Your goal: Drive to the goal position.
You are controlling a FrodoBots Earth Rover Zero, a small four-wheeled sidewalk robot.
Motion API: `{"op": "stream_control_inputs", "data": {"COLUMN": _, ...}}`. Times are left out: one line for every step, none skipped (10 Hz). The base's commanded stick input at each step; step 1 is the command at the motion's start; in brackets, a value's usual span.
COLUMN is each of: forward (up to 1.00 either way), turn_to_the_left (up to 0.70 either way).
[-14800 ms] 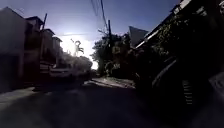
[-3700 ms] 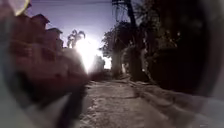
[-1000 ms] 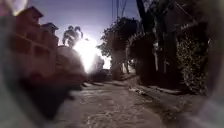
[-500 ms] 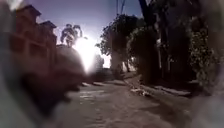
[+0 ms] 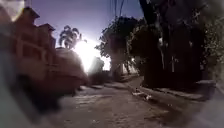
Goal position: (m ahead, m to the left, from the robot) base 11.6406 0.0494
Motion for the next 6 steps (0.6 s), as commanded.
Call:
{"op": "stream_control_inputs", "data": {"forward": 0.70, "turn_to_the_left": -0.01}}
{"op": "stream_control_inputs", "data": {"forward": 0.70, "turn_to_the_left": 0.00}}
{"op": "stream_control_inputs", "data": {"forward": 0.70, "turn_to_the_left": 0.00}}
{"op": "stream_control_inputs", "data": {"forward": 0.70, "turn_to_the_left": 0.00}}
{"op": "stream_control_inputs", "data": {"forward": 0.70, "turn_to_the_left": 0.00}}
{"op": "stream_control_inputs", "data": {"forward": 0.70, "turn_to_the_left": -0.01}}
